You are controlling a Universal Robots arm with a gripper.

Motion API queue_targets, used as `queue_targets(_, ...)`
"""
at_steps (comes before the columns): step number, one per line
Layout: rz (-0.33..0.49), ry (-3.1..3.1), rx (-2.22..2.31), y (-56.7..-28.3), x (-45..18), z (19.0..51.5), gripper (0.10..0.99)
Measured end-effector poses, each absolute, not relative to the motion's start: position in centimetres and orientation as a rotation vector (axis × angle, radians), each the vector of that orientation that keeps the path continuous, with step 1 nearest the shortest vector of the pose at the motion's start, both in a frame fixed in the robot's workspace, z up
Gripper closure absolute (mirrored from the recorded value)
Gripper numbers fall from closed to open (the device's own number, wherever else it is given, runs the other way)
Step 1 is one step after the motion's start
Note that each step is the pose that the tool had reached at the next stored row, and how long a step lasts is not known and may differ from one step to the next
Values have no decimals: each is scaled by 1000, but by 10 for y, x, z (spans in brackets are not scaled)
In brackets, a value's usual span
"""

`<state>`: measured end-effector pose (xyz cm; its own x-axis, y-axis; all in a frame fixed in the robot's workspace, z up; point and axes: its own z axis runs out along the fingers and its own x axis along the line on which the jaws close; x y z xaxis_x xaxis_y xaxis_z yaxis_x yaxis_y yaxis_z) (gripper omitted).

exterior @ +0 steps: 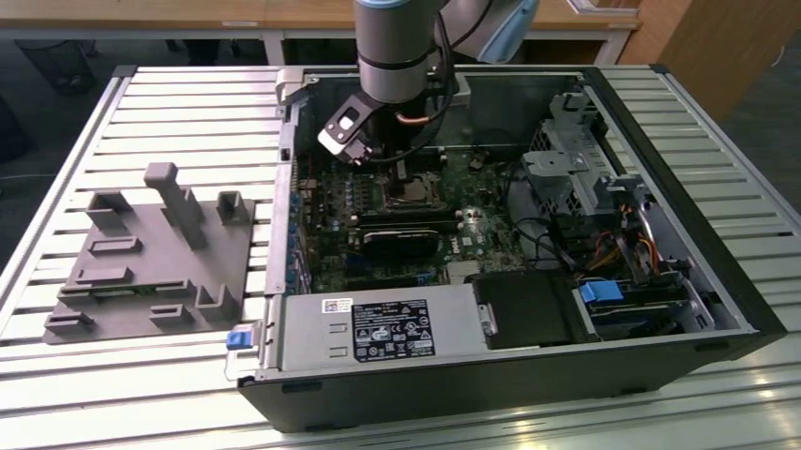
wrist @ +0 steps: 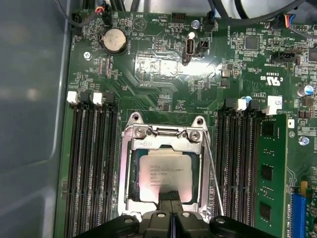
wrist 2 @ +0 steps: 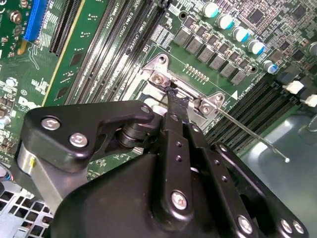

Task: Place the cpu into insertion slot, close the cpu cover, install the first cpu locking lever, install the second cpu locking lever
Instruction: 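Close the cpu cover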

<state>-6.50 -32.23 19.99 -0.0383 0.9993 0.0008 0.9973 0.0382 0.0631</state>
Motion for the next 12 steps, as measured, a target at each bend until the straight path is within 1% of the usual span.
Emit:
queue_targets(9,81,2236,2152,-321,-60,199,980)
queue_targets(12,81,2236,2152,-321,-60,204,980)
